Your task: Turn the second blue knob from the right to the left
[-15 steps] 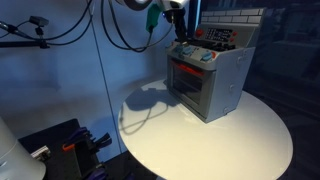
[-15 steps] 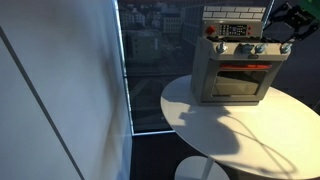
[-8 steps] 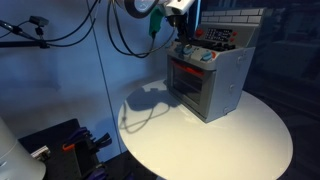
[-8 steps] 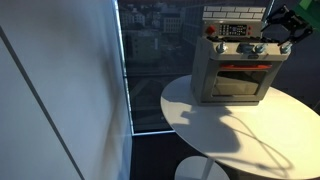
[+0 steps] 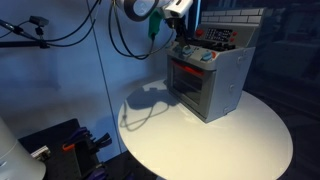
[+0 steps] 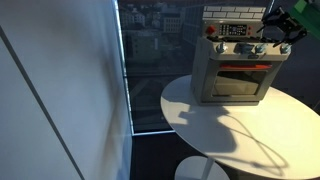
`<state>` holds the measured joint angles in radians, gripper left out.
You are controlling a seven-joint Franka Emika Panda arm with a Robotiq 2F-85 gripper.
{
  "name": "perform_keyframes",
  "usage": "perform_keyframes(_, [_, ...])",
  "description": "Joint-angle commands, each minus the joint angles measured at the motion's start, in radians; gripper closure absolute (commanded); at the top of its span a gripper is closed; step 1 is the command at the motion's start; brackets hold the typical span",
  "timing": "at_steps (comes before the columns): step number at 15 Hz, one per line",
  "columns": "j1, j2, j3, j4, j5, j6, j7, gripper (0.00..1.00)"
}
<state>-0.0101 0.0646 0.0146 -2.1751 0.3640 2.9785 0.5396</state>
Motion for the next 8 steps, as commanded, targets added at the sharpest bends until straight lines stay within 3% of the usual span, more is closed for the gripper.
perform_keyframes(1, [0.006, 0.020, 0.000, 0.026, 0.038, 0.012, -0.040, 0.00])
perform_keyframes(8, [0.006, 0.045, 0.003, 0.047, 0.044, 0.017, -0.044, 0.00])
